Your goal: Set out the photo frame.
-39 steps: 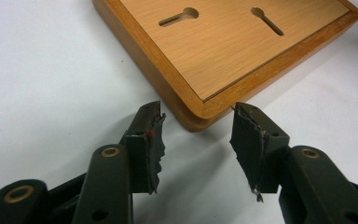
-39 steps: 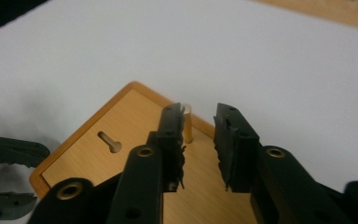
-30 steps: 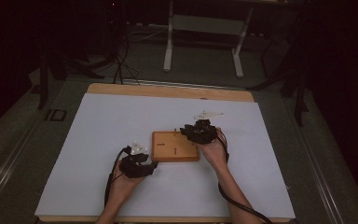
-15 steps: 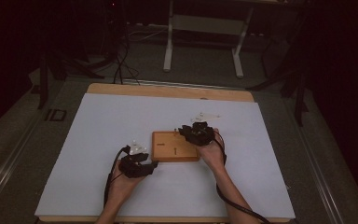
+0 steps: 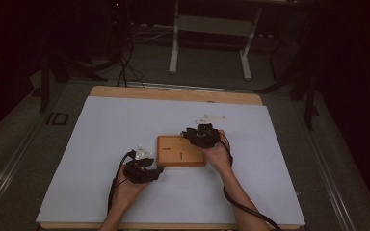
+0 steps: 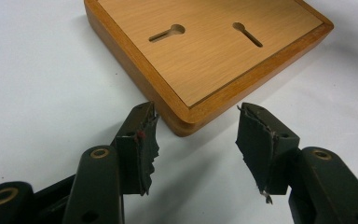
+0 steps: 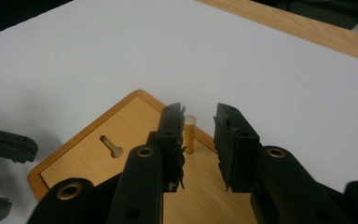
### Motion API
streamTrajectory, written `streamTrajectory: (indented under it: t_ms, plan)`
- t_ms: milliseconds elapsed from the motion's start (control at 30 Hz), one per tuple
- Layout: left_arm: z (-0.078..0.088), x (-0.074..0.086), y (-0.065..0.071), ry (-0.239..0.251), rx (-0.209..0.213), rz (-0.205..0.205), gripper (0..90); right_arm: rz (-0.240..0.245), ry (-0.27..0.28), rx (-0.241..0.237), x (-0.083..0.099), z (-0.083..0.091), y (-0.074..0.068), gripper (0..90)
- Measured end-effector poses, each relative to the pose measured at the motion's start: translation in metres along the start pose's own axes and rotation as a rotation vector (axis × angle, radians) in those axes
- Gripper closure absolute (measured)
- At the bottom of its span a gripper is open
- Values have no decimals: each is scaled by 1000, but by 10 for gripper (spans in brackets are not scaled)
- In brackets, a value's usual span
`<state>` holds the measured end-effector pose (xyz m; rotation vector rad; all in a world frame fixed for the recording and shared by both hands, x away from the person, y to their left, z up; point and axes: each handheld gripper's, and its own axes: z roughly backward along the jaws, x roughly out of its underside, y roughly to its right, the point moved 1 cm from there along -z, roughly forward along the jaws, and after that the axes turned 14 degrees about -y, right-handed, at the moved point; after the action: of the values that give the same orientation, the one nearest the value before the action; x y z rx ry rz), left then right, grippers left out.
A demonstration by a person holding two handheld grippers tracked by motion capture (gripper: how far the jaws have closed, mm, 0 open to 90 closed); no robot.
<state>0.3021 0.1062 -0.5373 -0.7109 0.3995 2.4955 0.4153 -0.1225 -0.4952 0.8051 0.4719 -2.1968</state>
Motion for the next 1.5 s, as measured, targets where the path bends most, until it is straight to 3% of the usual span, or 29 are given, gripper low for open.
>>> streamTrajectory:
  t_ms: [333, 567, 800, 1000, 1233, 1500]
  plan:
    - [-1, 0, -1, -5, -11, -6, 477, 9, -5, -24, -7, -9, -4, 763]
    - [-2, 0, -2, -8, -16, -7, 478, 47, -19, 3, -9, -17, -4, 803]
    - [-2, 0, -1, -7, -19, -7, 478, 21, -16, 9, -8, -18, -4, 823]
    - [-2, 0, -1, -6, -19, -8, 478, 0, -15, 55, -8, -19, -10, 829]
    - [-3, 0, -1, -6, -19, -8, 478, -73, -16, 122, -8, -22, -20, 831]
    - [-3, 0, -2, -9, -26, -5, 479, -104, -15, 110, -9, -23, -19, 831]
